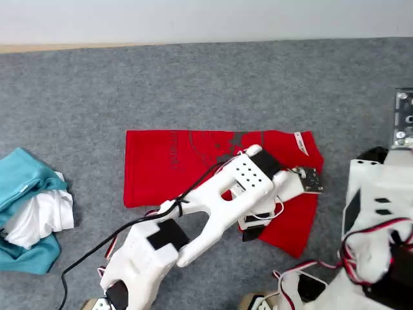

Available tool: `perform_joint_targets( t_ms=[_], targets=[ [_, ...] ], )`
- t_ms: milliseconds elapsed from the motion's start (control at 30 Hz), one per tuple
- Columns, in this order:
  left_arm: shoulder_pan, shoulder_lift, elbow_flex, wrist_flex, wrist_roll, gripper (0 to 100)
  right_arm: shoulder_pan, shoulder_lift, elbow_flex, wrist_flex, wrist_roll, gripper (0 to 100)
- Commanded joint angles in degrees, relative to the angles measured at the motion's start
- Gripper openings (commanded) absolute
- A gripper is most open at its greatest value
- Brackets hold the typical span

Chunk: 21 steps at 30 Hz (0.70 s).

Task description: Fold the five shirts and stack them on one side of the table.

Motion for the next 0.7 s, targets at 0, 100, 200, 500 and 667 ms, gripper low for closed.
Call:
perform_joint_targets(
  t_ms=[0,100,200,500,667],
  targets=[
    [0.26,-0.09,-3.74,-2.37,-1.05,23,2.77,-0.75,0.0,2.33,1.32,1.0],
    [0.44,0.35,-4.35,-4.31,-1.14,23,3.56,-0.75,0.0,2.42,1.32,1.0],
    [1.23,0.53,-4.35,-4.66,-1.93,23,4.09,-2.07,0.18,2.42,1.41,1.2],
    [5.01,0.62,-4.26,-4.75,-4.66,23,4.09,-4.18,2.37,2.42,1.41,1.4],
    [4.57,0.62,-4.09,-8.09,-5.45,23,4.09,-4.18,2.99,2.42,1.41,1.3]
  ],
)
